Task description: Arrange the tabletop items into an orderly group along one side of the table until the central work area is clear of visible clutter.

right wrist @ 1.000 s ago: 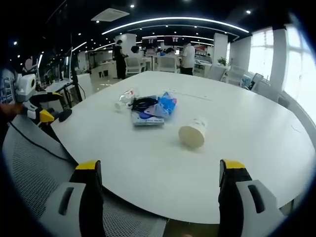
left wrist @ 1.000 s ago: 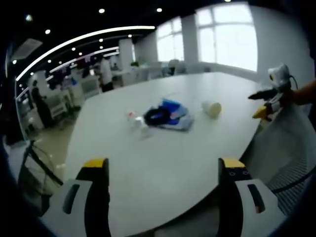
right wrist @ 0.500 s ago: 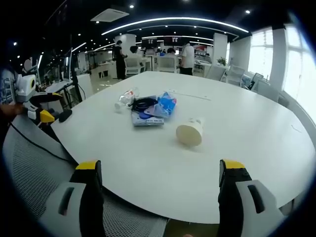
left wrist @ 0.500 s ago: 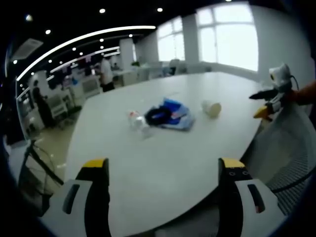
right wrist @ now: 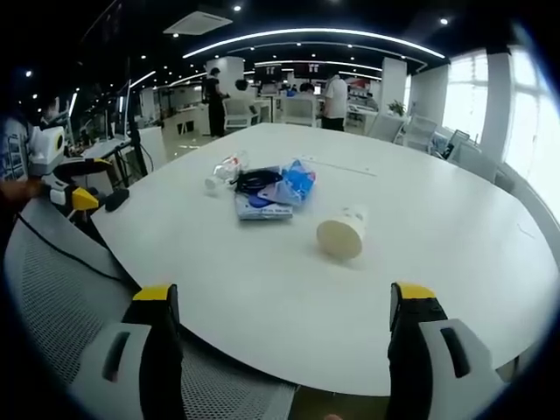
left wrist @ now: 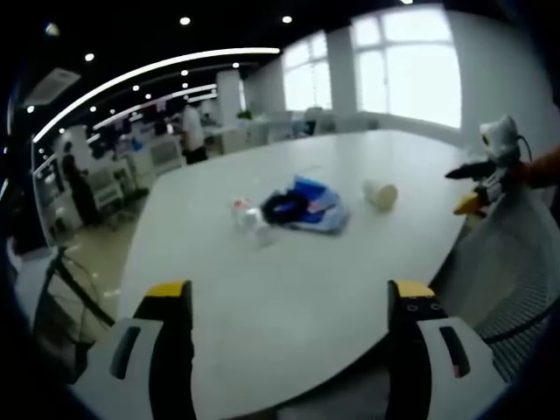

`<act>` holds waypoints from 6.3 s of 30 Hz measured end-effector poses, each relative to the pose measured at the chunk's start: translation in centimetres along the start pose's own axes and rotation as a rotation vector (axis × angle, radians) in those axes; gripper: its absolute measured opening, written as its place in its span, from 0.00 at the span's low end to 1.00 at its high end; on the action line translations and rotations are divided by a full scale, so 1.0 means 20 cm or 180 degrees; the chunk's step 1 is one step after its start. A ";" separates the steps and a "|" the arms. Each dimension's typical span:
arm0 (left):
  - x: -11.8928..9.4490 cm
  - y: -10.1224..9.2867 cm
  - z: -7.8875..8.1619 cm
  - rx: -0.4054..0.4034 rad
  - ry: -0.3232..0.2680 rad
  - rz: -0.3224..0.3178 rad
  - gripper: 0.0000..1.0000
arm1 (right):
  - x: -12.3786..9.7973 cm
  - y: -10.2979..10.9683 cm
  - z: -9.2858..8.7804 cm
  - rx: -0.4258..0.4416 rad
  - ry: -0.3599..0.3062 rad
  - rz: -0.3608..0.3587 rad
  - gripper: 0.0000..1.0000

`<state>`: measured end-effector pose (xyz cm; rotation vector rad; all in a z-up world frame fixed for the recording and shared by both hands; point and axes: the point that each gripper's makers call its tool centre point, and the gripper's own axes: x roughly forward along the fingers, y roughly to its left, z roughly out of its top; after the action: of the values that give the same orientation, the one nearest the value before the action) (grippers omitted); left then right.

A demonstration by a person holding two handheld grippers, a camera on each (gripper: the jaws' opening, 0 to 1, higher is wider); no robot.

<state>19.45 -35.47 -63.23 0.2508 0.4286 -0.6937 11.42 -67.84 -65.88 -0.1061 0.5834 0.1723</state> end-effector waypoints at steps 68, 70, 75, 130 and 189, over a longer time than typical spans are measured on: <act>-0.01 0.05 0.02 -0.0016 -0.0027 0.0164 1.00 | 0.00 -0.02 0.00 -0.0002 0.0004 -0.0024 1.00; -0.01 0.05 0.02 0.0030 0.0000 0.0160 1.00 | 0.00 -0.02 0.00 -0.0001 0.0001 -0.0030 1.00; -0.01 0.06 0.03 0.0127 0.0045 0.0170 1.00 | -0.01 -0.02 0.00 0.0010 -0.0009 -0.0039 1.00; 0.31 0.16 0.35 0.0130 -0.0089 0.0172 0.94 | -0.01 -0.05 0.00 0.0140 -0.0014 -0.0125 0.96; 0.98 0.31 0.19 -0.0887 0.0353 0.0319 0.62 | 0.00 -0.05 -0.03 0.0203 0.0106 -0.0077 0.90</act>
<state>38.11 -43.18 -68.33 0.0469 0.6085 -0.5162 11.25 -68.85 -66.39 -0.0542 0.6199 0.1284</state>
